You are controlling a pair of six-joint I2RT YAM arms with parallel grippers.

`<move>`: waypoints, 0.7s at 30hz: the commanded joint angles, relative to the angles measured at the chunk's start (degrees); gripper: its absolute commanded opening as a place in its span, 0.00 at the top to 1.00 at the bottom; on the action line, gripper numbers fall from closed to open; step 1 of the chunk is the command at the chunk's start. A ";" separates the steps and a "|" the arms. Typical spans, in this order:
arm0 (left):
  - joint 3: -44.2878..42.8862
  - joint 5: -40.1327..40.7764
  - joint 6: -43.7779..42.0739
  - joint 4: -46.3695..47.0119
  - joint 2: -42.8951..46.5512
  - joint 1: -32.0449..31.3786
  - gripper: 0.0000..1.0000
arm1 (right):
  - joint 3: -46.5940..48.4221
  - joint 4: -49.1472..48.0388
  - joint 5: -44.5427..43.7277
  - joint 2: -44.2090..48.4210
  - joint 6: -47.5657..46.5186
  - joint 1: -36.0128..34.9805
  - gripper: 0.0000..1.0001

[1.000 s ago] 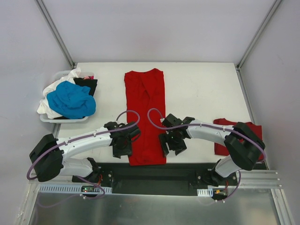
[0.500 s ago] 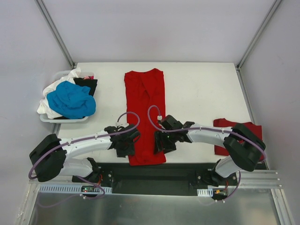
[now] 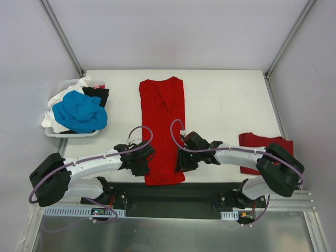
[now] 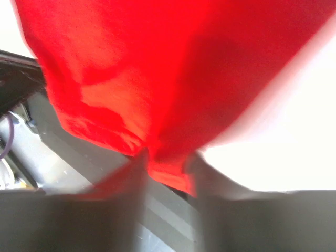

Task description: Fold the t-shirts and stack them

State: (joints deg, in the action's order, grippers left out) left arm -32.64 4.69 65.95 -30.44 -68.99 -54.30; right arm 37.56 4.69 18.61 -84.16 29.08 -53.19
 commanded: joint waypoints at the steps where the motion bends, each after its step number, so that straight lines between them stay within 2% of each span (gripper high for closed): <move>1: -0.31 -0.47 2.08 1.34 1.32 0.16 0.88 | -0.65 7.61 -3.76 5.66 -2.01 -0.25 0.80; 2: -0.75 -0.56 1.90 1.34 0.71 0.16 0.97 | -0.47 9.62 -4.71 6.28 -2.27 -0.16 0.89; 3: -1.02 -0.73 1.81 1.34 0.27 0.16 1.00 | -0.30 10.33 -5.25 6.90 -2.54 -0.33 0.99; 9: -2.77 -1.17 0.76 0.38 -0.36 0.16 1.00 | 0.76 12.19 -6.57 7.60 -3.24 -0.25 0.99; 16: -10.85 2.25 -0.47 -11.38 2.55 0.16 1.00 | 3.48 14.91 -6.13 7.70 -4.73 -0.42 0.99; 21: -16.56 4.01 -2.14 -15.26 1.14 0.16 1.00 | 8.04 17.37 -6.39 6.29 -6.49 -0.34 0.99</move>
State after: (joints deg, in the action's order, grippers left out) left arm -44.42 5.37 66.11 -38.96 -67.77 -54.30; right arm 40.62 18.92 12.78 -77.49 24.80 -53.19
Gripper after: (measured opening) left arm 0.009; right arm 0.019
